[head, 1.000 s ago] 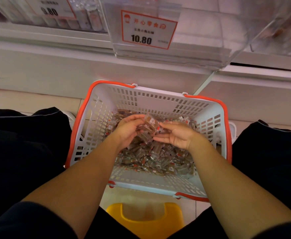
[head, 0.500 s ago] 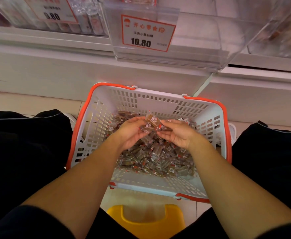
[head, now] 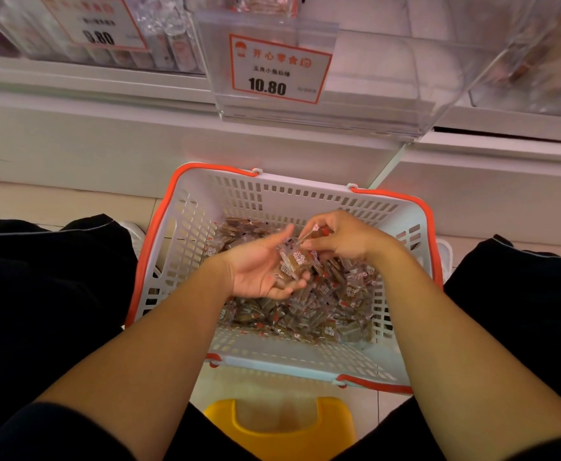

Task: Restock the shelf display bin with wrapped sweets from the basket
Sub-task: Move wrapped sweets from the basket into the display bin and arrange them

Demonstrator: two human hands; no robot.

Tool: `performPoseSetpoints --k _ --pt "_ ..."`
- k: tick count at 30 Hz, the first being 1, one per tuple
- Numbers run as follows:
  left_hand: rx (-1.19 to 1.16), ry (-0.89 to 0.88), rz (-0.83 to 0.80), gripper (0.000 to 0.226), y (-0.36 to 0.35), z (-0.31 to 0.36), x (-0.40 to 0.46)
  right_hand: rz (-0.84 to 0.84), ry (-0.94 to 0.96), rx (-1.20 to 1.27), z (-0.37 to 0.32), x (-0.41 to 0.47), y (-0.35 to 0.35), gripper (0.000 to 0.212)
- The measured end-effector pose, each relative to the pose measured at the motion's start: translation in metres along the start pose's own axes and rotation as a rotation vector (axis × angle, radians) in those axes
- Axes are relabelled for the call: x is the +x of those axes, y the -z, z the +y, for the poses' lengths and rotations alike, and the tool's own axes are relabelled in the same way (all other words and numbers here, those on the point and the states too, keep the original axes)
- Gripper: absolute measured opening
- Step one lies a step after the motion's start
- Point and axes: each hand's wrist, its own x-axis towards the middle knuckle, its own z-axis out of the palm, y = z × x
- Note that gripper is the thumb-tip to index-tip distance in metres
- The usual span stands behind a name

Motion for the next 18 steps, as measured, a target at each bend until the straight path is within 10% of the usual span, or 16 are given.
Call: performPoseSetpoints --k 5,18 --pt "0.002 -0.117 0.194 0.029 -0.002 -0.004 0.001 0.116 0.066 0.032 -0.006 -0.004 0.003 0.007" --pt "-0.122 -0.333 0.354 0.03 0.004 0.004 -0.002 0.335 0.203 0.235 -0.013 -0.01 0.022 0.02"
